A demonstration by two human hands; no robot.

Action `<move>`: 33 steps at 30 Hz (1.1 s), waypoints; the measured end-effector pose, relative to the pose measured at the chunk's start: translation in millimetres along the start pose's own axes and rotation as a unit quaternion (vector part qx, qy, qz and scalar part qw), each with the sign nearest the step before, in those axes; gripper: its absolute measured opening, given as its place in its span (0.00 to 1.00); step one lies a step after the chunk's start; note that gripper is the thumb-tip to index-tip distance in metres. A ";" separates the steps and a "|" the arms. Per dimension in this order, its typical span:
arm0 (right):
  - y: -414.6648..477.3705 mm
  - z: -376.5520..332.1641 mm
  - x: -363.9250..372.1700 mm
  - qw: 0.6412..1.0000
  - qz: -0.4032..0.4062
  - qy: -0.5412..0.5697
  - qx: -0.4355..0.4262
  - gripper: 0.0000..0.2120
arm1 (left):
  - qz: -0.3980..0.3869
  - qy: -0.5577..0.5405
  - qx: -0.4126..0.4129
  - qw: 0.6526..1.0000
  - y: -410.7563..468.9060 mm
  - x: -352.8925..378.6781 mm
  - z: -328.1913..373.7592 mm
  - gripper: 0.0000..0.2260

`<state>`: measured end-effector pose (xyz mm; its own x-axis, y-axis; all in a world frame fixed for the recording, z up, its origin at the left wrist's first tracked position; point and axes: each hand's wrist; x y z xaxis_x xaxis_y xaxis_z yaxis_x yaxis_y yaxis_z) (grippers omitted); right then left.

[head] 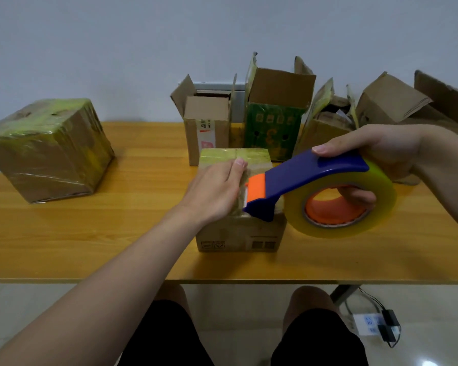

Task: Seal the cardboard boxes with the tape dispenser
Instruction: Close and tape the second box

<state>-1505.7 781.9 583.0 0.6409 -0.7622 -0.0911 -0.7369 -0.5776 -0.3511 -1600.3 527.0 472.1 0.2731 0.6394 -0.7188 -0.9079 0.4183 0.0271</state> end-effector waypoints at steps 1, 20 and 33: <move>-5.2 4.9 -5.1 1.000 -0.002 0.029 -0.004 0.33 | 0.002 0.023 0.008 1.000 0.6 0.4 0.0 0.24; -41.9 50.3 -7.1 0.994 0.102 0.027 0.006 0.29 | -0.009 0.273 0.037 0.961 2.6 11.7 17.7 0.26; -61.7 56.0 -19.8 0.991 0.123 0.029 0.038 0.34 | -0.052 0.302 0.009 0.952 0.6 29.6 21.8 0.36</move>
<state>-1460.9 849.0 554.3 0.4293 -0.8939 -0.1289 -0.8490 -0.3508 -0.3951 -1585.8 560.2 466.0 0.1238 0.1081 -0.9864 -0.8790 0.4733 -0.0584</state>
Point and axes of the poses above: each hand's wrist, its own y-axis towards the middle knuckle, its own x-axis out of the palm, z = x × y, and after that the axes turned 14 degrees about -x, right-handed
